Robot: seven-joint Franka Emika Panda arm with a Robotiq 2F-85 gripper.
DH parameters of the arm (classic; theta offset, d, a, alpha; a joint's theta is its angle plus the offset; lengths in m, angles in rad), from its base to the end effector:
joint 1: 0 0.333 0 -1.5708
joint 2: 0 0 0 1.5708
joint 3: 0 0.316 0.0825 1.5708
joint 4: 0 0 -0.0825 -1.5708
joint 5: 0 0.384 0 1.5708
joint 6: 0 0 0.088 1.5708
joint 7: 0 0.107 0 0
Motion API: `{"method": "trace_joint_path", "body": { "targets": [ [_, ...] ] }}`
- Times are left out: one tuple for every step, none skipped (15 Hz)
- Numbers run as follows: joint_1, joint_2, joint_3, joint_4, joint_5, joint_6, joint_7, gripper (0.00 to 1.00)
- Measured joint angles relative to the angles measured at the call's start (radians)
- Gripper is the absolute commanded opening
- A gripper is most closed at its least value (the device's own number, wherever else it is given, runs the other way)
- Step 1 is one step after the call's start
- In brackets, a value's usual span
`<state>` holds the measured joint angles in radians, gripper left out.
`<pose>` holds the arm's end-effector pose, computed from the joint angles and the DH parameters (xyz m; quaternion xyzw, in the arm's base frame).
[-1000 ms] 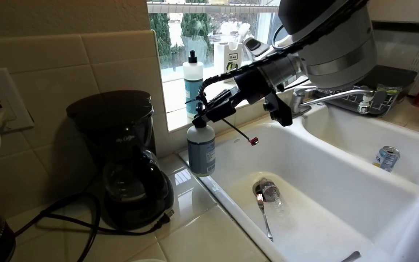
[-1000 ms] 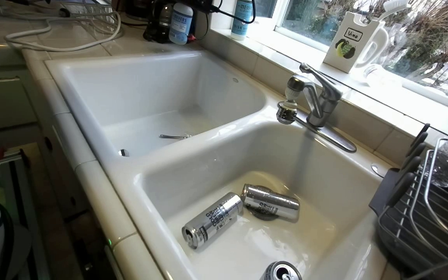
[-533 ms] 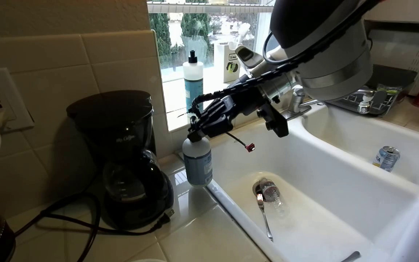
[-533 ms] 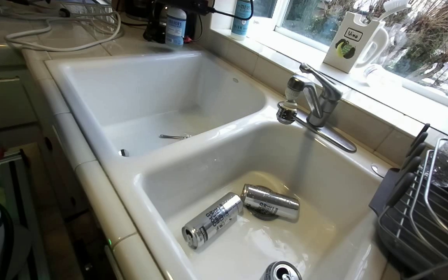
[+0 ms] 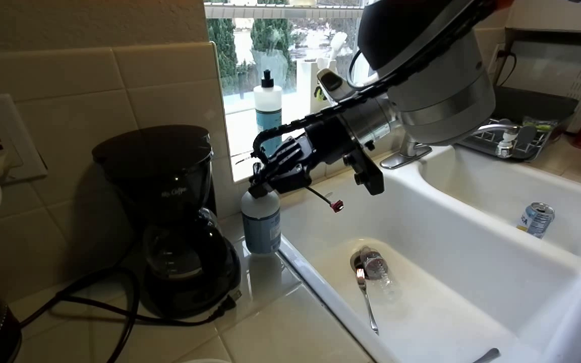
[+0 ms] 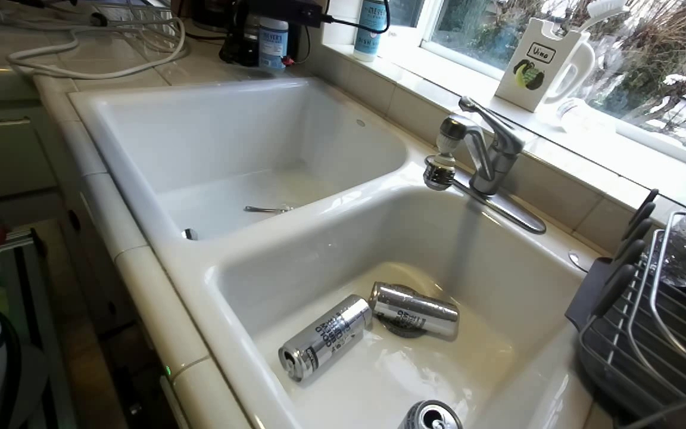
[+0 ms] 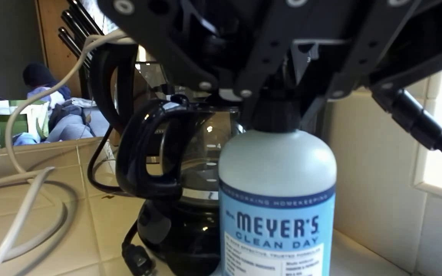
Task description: Put the pump bottle on the left side of the counter.
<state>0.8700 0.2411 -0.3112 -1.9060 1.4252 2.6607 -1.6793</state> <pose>0.5495 0.3240 0.4186 -0.7502 -0.4679 -0.4008 0.2400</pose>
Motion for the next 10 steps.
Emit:
{"method": "trace_joint_path", "body": {
  "targets": [
    [-0.004,0.008,0.0,0.009,0.022,-0.01,-0.017,0.08],
    [-0.008,0.017,0.0,0.018,0.042,-0.024,-0.032,0.08],
    [-0.012,0.024,0.0,0.023,0.058,-0.038,-0.044,0.08],
    [-0.048,0.029,0.037,0.029,0.062,-0.041,-0.049,0.56],
    [-0.11,0.033,0.104,0.036,0.062,-0.041,-0.05,0.57],
    [-0.165,0.037,0.161,0.042,0.061,-0.041,-0.05,0.63],
    [-0.213,0.041,0.211,0.049,0.059,-0.041,-0.05,0.7],
    [-0.255,0.044,0.254,0.054,0.055,-0.041,-0.05,0.77],
    [-0.292,0.045,0.294,0.058,0.051,-0.041,-0.05,0.86],
    [-0.325,0.045,0.329,0.062,0.044,-0.039,-0.05,0.92]
  ]
}}
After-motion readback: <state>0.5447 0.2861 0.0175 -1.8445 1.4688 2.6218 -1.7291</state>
